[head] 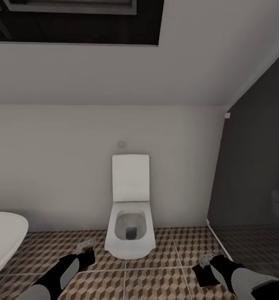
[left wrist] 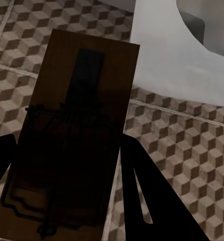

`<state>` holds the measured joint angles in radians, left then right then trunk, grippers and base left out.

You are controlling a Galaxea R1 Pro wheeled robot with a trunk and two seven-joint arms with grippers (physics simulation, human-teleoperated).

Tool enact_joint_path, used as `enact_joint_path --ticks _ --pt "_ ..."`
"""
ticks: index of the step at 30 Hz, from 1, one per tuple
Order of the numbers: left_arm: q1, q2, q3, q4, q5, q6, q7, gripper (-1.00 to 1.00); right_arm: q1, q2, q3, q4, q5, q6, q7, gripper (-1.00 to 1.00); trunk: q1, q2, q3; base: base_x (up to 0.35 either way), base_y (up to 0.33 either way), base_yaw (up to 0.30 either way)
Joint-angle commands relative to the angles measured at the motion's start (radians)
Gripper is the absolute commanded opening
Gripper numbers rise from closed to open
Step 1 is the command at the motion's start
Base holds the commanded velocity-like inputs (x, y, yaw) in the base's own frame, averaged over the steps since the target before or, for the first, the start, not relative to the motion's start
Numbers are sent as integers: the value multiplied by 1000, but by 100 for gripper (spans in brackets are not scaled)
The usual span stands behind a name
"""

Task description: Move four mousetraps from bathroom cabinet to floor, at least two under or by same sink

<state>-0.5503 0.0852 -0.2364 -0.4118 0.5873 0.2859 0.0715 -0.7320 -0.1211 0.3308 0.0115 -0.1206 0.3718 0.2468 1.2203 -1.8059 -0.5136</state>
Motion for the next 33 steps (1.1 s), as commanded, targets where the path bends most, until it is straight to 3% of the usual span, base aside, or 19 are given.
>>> enact_joint_path --ticks 1,16,33 --pt "0 1 -8 -2 8 4 5 -100 -1 0 9 1 -13 2 5 -100 4 -8 -4 0 0 0" --pt "0 6 -11 4 5 -7 2 -100 -1 0 8 2 -14 -81 5 -100 61 -113 -51 0 0 0" --pt "0 12 -9 18 6 -9 2 -100 -1 -9 10 2 -14 -89 4 -100 127 -232 -105 0 0 0"
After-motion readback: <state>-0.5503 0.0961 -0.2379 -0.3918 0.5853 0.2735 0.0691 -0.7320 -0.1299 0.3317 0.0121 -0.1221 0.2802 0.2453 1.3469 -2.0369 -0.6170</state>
